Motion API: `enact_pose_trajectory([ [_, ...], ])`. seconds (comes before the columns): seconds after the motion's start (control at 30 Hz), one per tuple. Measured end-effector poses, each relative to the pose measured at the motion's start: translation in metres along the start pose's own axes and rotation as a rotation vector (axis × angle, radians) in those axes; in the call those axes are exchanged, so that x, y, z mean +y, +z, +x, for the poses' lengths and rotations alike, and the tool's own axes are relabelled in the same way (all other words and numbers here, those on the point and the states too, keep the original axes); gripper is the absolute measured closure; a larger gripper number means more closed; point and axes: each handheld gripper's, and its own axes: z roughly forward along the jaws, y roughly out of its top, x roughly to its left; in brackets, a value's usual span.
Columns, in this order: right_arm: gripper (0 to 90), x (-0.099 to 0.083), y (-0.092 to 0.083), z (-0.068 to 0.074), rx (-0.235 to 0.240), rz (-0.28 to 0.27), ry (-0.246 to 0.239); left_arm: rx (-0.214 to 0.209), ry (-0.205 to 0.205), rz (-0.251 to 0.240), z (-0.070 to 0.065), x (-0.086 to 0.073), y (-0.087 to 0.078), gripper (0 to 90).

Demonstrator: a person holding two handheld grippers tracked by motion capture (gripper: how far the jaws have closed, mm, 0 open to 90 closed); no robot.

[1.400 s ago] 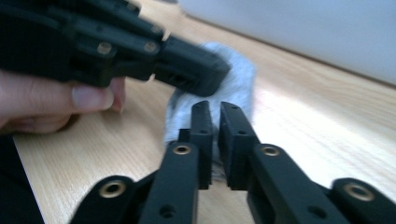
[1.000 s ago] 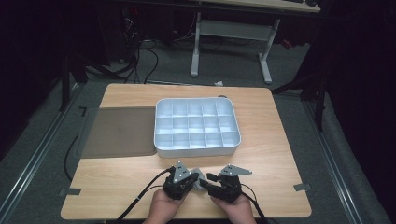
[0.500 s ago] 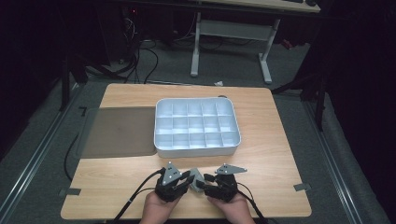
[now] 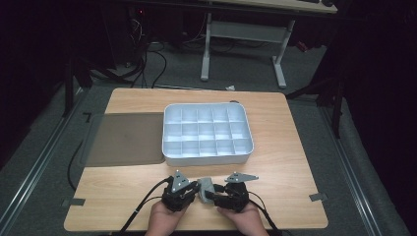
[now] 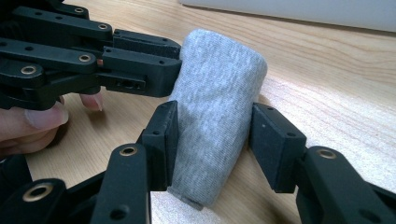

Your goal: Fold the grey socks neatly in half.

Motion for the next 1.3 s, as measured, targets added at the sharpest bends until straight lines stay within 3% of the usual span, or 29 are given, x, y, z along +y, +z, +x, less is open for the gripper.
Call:
enact_pose_trajectory([
  [0.4,58.1,0.000,0.003,0.001,0.050,0.012,0.017,-0.013,0.026,0.050,-0.002,-0.002,0.000,82.4],
  [0.53,65.1,-0.001,0.002,0.003,0.058,0.002,-0.002,-0.018,0.040,0.069,-0.004,-0.003,0.002,87.1],
  [0.63,71.7,-0.002,0.000,0.007,0.039,-0.015,-0.044,-0.017,0.052,0.077,-0.005,-0.002,0.003,88.6],
  [0.73,71.9,-0.001,-0.002,0.007,0.033,-0.014,-0.056,-0.018,0.052,0.078,-0.007,-0.001,0.005,88.7],
  [0.83,70.2,-0.001,-0.003,0.006,0.031,-0.012,-0.046,-0.017,0.069,0.087,-0.009,-0.001,0.008,89.3],
  [0.93,57.9,-0.001,-0.002,-0.001,0.022,-0.002,0.034,-0.018,0.076,0.095,-0.011,-0.002,0.010,89.9],
  [1.03,56.3,-0.001,-0.001,-0.004,0.043,0.009,0.072,-0.018,0.080,0.096,-0.011,-0.002,0.010,89.9],
  [1.2,60.6,-0.001,0.001,-0.005,0.072,0.018,0.080,-0.018,0.085,0.101,-0.011,-0.002,0.010,90.0],
  [1.3,69.9,-0.002,0.000,-0.005,0.098,0.012,0.064,-0.019,0.089,0.101,-0.011,-0.002,0.010,90.0],
])
